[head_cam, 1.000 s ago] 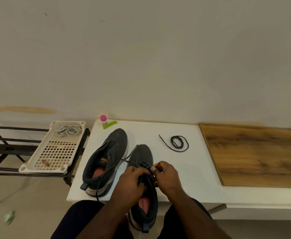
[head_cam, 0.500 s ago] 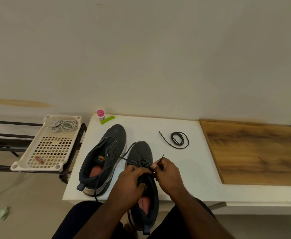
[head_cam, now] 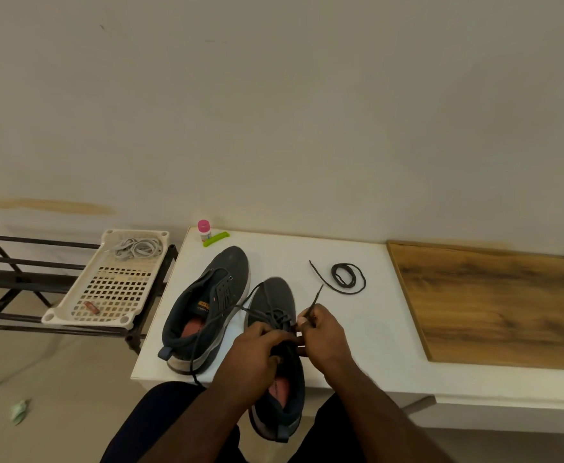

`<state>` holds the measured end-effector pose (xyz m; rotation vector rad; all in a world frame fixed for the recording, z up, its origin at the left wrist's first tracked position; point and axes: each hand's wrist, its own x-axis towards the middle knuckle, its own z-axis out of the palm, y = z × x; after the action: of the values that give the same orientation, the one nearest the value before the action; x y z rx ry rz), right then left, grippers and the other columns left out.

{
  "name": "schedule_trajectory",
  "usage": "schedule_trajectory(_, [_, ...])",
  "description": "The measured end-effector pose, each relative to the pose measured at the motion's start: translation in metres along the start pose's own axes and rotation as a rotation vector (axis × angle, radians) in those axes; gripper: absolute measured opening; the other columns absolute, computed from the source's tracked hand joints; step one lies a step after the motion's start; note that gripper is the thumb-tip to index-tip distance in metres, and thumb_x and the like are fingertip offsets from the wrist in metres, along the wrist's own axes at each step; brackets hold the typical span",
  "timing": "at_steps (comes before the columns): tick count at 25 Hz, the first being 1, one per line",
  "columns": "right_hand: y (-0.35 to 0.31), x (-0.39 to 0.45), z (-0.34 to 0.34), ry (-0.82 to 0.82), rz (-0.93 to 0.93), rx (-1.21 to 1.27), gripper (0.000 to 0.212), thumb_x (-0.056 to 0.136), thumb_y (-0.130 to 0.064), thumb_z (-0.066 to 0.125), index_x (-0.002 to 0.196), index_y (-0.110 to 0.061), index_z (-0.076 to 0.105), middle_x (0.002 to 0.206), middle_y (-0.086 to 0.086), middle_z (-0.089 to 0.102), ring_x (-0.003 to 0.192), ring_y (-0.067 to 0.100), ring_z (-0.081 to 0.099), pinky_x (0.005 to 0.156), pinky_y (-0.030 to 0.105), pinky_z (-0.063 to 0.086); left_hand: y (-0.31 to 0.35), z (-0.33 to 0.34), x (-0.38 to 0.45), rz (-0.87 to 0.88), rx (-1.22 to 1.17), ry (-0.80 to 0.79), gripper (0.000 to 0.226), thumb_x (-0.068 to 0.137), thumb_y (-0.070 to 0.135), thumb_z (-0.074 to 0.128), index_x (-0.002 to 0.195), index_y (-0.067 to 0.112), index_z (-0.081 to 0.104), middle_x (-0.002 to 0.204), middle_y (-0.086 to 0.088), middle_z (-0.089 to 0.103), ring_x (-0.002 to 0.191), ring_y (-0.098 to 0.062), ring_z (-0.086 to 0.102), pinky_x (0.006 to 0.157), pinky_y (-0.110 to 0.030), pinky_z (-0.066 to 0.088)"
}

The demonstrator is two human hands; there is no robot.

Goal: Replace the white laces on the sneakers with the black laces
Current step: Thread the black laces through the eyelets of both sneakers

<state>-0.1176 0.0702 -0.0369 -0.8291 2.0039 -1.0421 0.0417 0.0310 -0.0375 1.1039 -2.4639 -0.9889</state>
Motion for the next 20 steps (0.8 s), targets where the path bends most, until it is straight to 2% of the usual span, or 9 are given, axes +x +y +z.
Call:
schedule_trajectory(3, [0.003, -0.005, -0.004, 0.001, 0.005, 0.089, 0.004, 0.099, -0.017, 0.056, 0.097, -0.017, 0.060, 0.095, 0.006, 0.070, 0.085, 0.021, 0.072, 0.070, 0.040, 0.063, -0.001, 0.000, -0.003, 0.009, -0.003, 0.006, 0.051, 0.090, 0.013, 0.056, 0.131, 0.043, 0.057, 0.120, 0.013, 0.048, 0.110, -0.002, 0.047, 0.087, -0.004, 0.032])
schedule_trajectory(6, [0.006, -0.003, -0.002, -0.035, -0.089, -0.098, 0.003, 0.090, -0.025, 0.068, 0.092, -0.022, 0.069, 0.090, -0.005, 0.072, 0.084, 0.014, 0.070, 0.078, 0.042, 0.061, -0.004, 0.002, -0.003, 0.022, 0.008, -0.002, 0.049, 0.092, 0.014, 0.056, 0.134, 0.040, 0.057, 0.122, 0.012, 0.049, 0.112, -0.003, 0.048, 0.089, -0.004, 0.032])
schedule_trajectory(8, [0.002, -0.001, 0.001, -0.032, -0.104, -0.198, 0.006, 0.092, -0.025, 0.066, 0.088, -0.021, 0.068, 0.087, -0.006, 0.071, 0.082, 0.012, 0.068, 0.081, 0.040, 0.060, -0.005, 0.003, -0.003, 0.015, 0.013, 0.011, 0.048, 0.093, 0.014, 0.055, 0.134, 0.039, 0.057, 0.124, 0.012, 0.050, 0.114, -0.004, 0.048, 0.094, -0.007, 0.035])
schedule_trajectory(11, [0.001, -0.001, -0.001, 0.062, -0.087, -0.106, 0.008, 0.097, -0.023, 0.058, 0.090, -0.027, 0.060, 0.088, -0.006, 0.069, 0.083, 0.014, 0.068, 0.080, 0.042, 0.060, -0.009, 0.006, -0.001, 0.011, 0.016, 0.032, 0.048, 0.093, 0.014, 0.053, 0.133, 0.041, 0.057, 0.126, 0.013, 0.050, 0.116, -0.004, 0.048, 0.101, -0.015, 0.039])
schedule_trajectory(13, [0.005, -0.003, -0.005, 0.100, -0.104, -0.047, 0.010, 0.096, -0.022, 0.060, 0.090, -0.029, 0.060, 0.087, -0.007, 0.069, 0.084, 0.012, 0.068, 0.080, 0.041, 0.060, -0.010, 0.007, -0.001, 0.010, 0.015, 0.029, 0.048, 0.093, 0.016, 0.054, 0.132, 0.043, 0.057, 0.125, 0.015, 0.049, 0.116, -0.003, 0.047, 0.102, -0.018, 0.040])
schedule_trajectory(17, [0.009, -0.003, -0.001, -0.006, -0.134, -0.134, 0.004, 0.092, -0.023, 0.069, 0.095, -0.024, 0.071, 0.091, -0.012, 0.070, 0.085, 0.009, 0.067, 0.084, 0.035, 0.059, -0.014, 0.010, -0.001, 0.015, -0.003, 0.021, 0.048, 0.090, 0.018, 0.054, 0.130, 0.045, 0.057, 0.121, 0.015, 0.049, 0.114, -0.004, 0.048, 0.101, -0.024, 0.043])
schedule_trajectory(20, [0.005, -0.002, 0.004, 0.069, -0.140, -0.143, 0.007, 0.093, -0.021, 0.066, 0.087, -0.021, 0.069, 0.083, -0.008, 0.069, 0.078, 0.009, 0.066, 0.079, 0.036, 0.059, -0.016, 0.011, 0.000, 0.009, -0.005, 0.043, 0.047, 0.091, 0.018, 0.054, 0.129, 0.044, 0.058, 0.123, 0.015, 0.050, 0.114, -0.004, 0.048, 0.101, -0.023, 0.043])
